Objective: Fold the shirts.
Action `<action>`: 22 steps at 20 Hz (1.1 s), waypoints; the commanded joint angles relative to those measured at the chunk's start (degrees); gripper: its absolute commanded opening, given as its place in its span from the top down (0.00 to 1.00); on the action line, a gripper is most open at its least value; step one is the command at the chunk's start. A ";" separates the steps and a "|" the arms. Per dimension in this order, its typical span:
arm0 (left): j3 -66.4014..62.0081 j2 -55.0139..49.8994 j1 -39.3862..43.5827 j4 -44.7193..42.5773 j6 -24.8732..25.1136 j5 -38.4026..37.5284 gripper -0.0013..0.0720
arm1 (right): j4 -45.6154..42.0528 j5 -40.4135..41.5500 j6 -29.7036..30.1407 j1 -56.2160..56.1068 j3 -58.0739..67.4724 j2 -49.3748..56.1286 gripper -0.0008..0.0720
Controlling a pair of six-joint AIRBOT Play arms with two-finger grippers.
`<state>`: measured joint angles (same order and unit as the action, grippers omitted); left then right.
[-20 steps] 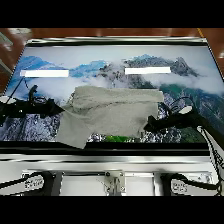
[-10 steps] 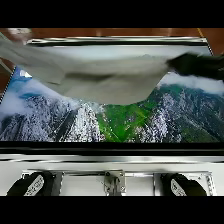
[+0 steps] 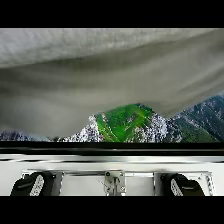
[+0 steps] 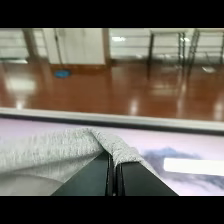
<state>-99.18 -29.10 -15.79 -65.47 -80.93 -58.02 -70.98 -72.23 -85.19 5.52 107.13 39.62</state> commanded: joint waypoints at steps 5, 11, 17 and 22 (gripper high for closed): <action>2.58 -4.66 0.00 -6.58 -0.52 -15.45 0.92 | -8.98 -23.41 -4.39 0.02 0.94 6.49 0.92; 20.92 -19.04 0.00 -6.56 -0.55 -14.86 0.92 | -9.03 -22.71 -3.37 -0.04 -13.68 23.98 0.92; 27.89 -44.24 1.86 1.75 1.57 4.96 0.92 | -4.02 12.68 -0.15 -0.04 -23.21 46.18 0.92; 25.42 -58.12 6.29 13.49 9.38 19.71 0.92 | 2.56 36.37 1.90 -0.72 -23.21 54.62 0.92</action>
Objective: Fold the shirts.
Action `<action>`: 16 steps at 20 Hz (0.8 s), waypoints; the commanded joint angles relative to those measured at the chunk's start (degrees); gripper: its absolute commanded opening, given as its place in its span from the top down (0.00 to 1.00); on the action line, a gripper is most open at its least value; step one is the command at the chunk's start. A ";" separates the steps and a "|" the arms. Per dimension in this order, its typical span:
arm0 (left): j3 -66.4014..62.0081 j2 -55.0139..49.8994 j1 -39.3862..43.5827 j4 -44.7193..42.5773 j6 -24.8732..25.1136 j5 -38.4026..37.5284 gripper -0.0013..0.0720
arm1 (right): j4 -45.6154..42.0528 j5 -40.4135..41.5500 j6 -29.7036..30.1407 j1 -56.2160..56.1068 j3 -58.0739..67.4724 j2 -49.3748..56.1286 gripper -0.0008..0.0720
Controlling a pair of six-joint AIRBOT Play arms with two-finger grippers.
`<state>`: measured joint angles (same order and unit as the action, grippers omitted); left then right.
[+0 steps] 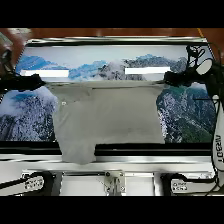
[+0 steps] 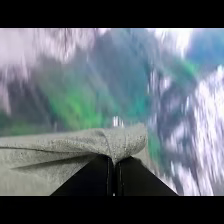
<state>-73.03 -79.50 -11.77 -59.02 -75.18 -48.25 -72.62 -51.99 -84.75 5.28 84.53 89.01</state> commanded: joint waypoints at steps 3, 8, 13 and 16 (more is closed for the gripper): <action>-0.85 -10.49 4.15 7.02 3.63 17.29 0.92 | 4.17 24.44 4.57 -1.97 -0.61 8.50 0.92; -0.85 -13.57 4.66 7.02 3.58 23.19 0.92 | 4.20 24.94 4.15 -2.75 -0.61 13.09 0.92; -0.87 -16.31 5.14 6.23 3.63 17.94 0.92 | 4.20 18.56 2.29 -2.71 -0.61 14.53 0.92; -1.86 -16.15 4.90 0.46 3.58 7.15 0.92 | 3.06 8.11 2.29 -2.08 -0.61 13.60 0.92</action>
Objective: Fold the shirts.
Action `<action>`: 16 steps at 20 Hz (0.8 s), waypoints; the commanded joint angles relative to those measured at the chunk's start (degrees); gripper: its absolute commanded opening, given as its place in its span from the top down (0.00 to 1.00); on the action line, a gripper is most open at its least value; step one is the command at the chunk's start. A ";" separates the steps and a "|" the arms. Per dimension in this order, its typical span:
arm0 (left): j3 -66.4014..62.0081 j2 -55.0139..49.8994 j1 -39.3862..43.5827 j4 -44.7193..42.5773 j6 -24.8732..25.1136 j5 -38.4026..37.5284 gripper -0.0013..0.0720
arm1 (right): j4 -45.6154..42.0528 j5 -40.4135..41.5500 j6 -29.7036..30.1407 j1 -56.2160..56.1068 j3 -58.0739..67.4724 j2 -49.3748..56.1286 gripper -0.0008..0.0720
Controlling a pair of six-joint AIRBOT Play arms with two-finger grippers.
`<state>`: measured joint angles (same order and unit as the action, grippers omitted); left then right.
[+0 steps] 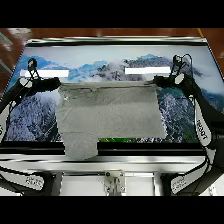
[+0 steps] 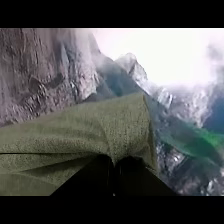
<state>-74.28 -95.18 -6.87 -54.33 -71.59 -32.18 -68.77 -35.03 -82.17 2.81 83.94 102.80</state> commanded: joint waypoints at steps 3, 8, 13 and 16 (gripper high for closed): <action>-0.59 -0.92 0.00 -6.91 -0.11 -20.09 0.92 | -0.76 -20.44 -0.35 0.42 -0.04 0.79 0.92; -0.61 -1.22 0.00 -14.88 -7.17 -27.10 0.92 | -4.87 -26.91 -3.58 0.31 -0.04 1.90 0.92; -0.63 -1.20 0.11 -15.13 -8.20 -28.55 0.47 | -6.36 -27.08 -5.03 0.35 -0.02 1.84 0.48; -2.12 -0.52 -1.03 -15.45 -8.24 -34.71 0.17 | -7.28 -29.94 -2.32 0.68 -0.02 -0.63 0.15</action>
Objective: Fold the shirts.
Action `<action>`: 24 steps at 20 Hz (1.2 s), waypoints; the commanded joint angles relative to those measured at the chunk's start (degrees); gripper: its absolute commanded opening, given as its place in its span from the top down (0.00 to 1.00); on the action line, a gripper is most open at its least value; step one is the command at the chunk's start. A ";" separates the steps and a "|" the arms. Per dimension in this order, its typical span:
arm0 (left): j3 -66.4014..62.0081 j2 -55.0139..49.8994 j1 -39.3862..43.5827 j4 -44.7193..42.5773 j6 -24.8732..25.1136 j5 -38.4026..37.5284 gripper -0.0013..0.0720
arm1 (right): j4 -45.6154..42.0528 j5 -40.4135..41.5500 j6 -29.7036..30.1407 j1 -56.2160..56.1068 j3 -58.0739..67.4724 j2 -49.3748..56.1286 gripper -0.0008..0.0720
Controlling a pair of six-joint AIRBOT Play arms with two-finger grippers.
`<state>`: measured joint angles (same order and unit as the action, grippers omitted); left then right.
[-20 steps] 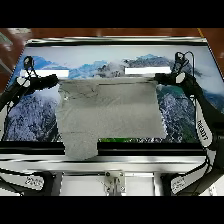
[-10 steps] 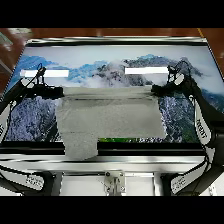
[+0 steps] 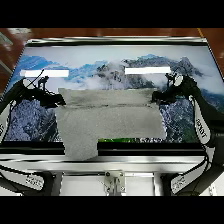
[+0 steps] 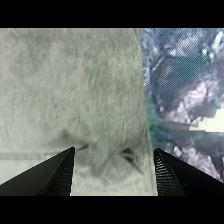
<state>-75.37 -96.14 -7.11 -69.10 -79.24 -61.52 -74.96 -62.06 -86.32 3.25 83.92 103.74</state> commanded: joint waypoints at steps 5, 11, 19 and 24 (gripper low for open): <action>-1.14 7.10 -10.64 -1.51 -3.10 -22.95 0.16 | -17.57 -24.37 4.11 6.25 -0.31 -11.50 0.15; 36.79 28.96 -18.21 5.20 3.02 -13.29 0.16 | 8.39 -23.58 8.74 21.20 -18.23 -23.04 0.15; 50.71 31.89 -15.04 20.52 8.09 2.73 0.17 | 13.11 -21.70 10.32 20.52 -21.14 -24.44 0.15; 50.71 27.06 -9.31 23.37 8.13 7.74 0.19 | 13.03 -21.27 10.56 20.52 -21.14 -24.44 0.15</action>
<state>-25.32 -66.76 -19.11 -47.46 -71.48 -58.43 -62.63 -83.64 -76.01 23.75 62.92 79.40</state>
